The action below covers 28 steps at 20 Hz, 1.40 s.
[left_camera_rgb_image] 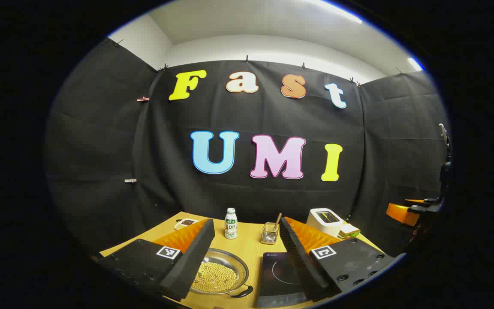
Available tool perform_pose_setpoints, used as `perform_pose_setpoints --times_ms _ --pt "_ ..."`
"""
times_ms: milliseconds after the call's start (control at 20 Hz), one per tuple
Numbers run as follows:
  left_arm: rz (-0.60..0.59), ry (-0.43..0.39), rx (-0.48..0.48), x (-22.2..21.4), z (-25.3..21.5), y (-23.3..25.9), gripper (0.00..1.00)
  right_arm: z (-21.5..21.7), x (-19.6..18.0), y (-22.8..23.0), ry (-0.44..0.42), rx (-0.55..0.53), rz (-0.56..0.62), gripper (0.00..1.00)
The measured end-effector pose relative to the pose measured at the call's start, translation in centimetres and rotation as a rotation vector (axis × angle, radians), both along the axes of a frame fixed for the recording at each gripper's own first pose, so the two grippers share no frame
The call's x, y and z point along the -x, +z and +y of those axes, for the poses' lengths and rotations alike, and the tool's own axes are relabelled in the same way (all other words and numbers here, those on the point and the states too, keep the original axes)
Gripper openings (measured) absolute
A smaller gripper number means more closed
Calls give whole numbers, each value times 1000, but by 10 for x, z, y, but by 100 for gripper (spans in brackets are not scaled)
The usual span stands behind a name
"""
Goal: First push the handle of the pot to place it horizontally, then grasp the pot with both hands and set it on the induction cooktop.
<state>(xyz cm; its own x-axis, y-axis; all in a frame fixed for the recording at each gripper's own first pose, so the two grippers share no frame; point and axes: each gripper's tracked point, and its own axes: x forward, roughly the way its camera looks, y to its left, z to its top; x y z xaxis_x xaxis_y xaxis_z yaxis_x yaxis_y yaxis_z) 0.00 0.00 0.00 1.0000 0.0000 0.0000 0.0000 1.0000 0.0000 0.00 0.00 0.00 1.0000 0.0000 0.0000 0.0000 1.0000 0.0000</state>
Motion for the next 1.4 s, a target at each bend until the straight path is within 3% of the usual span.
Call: perform_pose_setpoints --times_ms 650,1400 --pt "21 -76 -27 -1 28 -17 95 19 32 1 -130 42 -11 97" --pt "65 -160 -29 -18 65 -41 95 86 40 -14 -135 65 29 98"
